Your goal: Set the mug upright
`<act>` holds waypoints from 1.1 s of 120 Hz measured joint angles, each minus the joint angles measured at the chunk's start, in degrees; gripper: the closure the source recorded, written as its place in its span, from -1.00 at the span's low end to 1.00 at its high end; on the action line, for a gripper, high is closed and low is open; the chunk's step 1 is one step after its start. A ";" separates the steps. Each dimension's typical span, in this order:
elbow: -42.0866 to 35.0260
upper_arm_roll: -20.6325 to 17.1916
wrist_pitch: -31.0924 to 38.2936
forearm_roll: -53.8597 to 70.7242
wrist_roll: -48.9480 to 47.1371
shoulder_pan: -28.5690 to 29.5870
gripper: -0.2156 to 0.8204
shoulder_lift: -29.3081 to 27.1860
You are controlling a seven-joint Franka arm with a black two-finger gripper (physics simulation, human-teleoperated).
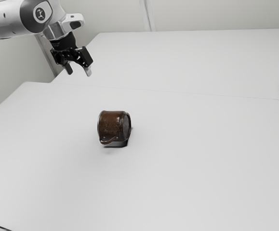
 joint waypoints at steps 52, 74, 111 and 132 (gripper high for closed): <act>-0.87 1.45 -0.15 -3.41 0.18 -0.29 -0.58 0.27; -2.12 8.42 -0.61 -21.80 5.32 4.95 -0.58 7.58; -1.79 8.85 1.25 -40.67 17.32 10.48 -0.58 22.00; -8.22 8.86 -0.27 -50.22 24.32 12.50 -0.58 21.62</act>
